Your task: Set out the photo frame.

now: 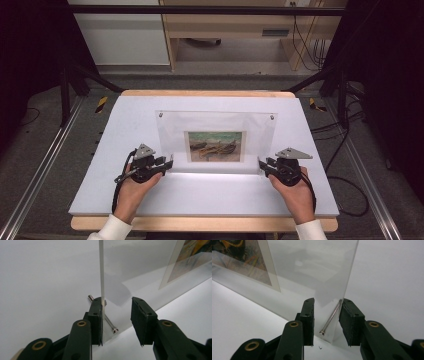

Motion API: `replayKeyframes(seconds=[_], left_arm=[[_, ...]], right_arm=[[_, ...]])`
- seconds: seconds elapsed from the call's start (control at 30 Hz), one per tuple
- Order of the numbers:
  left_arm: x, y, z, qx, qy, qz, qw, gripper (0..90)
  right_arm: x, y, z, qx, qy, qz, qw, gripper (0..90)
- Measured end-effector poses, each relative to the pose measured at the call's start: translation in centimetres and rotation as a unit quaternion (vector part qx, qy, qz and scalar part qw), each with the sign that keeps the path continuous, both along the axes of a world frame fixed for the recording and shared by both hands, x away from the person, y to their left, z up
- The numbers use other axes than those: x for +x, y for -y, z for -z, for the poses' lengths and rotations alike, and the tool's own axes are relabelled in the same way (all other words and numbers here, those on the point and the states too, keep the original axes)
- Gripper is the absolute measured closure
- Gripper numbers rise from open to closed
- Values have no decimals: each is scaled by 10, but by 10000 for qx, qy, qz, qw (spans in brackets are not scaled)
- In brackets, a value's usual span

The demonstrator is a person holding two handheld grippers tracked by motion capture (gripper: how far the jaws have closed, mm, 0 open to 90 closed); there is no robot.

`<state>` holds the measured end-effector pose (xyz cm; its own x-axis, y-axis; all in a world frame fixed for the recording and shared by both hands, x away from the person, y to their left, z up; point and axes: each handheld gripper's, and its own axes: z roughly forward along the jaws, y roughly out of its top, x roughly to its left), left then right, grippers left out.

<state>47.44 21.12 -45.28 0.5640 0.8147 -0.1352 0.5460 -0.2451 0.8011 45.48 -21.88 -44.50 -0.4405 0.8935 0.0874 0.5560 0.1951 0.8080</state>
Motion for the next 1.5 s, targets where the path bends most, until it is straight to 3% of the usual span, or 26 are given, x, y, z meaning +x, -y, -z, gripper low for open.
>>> replayKeyframes(seconds=[0.7,0.77,0.9,0.97,1.0,1.03,1.07,1.13,1.3,1.5], left_arm=[[0,0,0,73,138,62,9999,603],[-2,-4,-5,-53,306,14,9995,589],[-2,-6,-5,5,395,-3,9992,515],[-3,-7,-5,-27,419,-23,9991,473],[-3,-7,-6,-85,473,-23,9988,439],[-3,-7,-6,-85,473,-23,9988,411],[-2,-9,-6,-120,541,-14,9985,381],[-1,-11,-6,-176,559,-56,9983,316],[1,-14,-7,-339,620,-83,9975,224],[1,-12,-9,-262,751,-16,9968,151]], right_arm=[[0,0,0,0,56,2,10000,646],[-2,1,-1,199,137,42,9997,600],[-7,-4,-2,127,299,-10,9995,476],[-8,-5,-2,84,331,-30,9994,446],[-9,-7,-3,54,362,18,9993,363],[-9,-7,-3,54,362,18,9993,363],[-10,-7,-4,89,380,54,9992,298],[-10,-6,-4,111,404,60,9991,249],[-9,-3,-4,108,436,101,9989,180],[-10,-4,-6,43,563,82,9984,129]])
